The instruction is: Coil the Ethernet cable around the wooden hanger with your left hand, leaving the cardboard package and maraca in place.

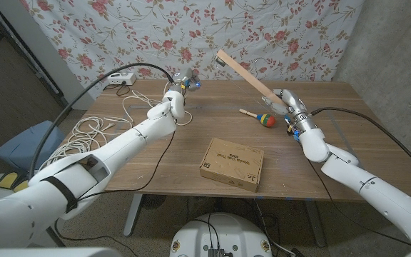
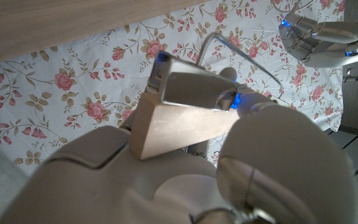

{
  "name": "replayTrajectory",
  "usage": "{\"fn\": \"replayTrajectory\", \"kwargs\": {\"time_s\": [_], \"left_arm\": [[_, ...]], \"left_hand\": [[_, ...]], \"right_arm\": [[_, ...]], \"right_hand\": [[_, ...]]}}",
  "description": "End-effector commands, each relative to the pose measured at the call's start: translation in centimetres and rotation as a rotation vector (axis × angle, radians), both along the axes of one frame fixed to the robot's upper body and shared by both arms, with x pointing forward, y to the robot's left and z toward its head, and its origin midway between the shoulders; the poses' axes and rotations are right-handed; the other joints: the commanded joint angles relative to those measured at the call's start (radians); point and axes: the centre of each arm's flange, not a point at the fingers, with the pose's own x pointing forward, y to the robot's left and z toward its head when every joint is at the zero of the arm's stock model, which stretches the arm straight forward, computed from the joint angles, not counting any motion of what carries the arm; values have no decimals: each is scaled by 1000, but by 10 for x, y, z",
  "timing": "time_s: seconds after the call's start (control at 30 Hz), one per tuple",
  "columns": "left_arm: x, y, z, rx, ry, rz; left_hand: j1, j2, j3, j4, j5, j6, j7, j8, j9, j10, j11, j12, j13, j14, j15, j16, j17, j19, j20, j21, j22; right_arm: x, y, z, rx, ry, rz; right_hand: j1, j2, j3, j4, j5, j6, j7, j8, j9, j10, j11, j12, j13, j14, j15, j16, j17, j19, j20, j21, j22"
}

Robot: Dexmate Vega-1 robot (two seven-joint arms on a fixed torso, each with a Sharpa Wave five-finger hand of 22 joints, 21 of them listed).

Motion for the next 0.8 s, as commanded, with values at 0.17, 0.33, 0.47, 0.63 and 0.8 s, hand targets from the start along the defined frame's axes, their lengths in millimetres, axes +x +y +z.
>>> {"fn": "replayTrajectory", "kwargs": {"time_s": [0.17,0.33,0.47,0.63,0.8], "left_arm": [[-6,10,58,-253,-53,-164],[-16,7,79,-256,-96,-181],[-19,6,91,-281,-103,-213],[-17,4,103,-302,-116,-256],[-9,0,111,-353,-105,-323]], "left_hand": [[9,3,-9,1,16,9,20,11,50,71,-56,1,168,11,-102,-9,6,-2,6,15,6],[9,3,-12,2,22,6,23,13,54,70,-54,0,172,9,-101,-14,6,-5,6,18,7],[10,4,-14,4,28,7,20,17,58,70,-55,-1,176,10,-102,-18,7,-7,5,22,7],[10,4,-16,6,34,6,20,19,61,70,-55,-3,180,12,-101,-21,7,-8,4,26,8],[10,3,-20,7,40,6,18,22,64,69,-60,-5,185,14,-102,-25,8,-11,0,29,8]], "right_arm": [[-4,4,-11,-111,-11,-47],[3,4,-17,-133,11,-57],[6,8,-19,-155,16,-52],[9,15,-20,-167,23,-19],[10,21,-21,-183,30,4]], "right_hand": [[-217,216,13,4,1,22,22,11,-10,-5,-4,181,32,-4,-88,6,3,-3,-2,8,1],[-219,216,13,4,1,18,22,17,-7,-7,-1,181,32,-5,-88,6,3,-4,-2,9,0],[-220,216,14,4,1,17,21,19,-9,-7,1,182,32,-6,-88,6,3,-6,-3,9,0],[-221,216,14,5,1,16,23,21,-10,-8,3,181,32,-7,-88,6,3,-7,-3,9,0],[-222,216,14,5,1,13,20,26,-7,-9,2,182,32,-8,-88,6,3,-5,-3,10,0]]}}
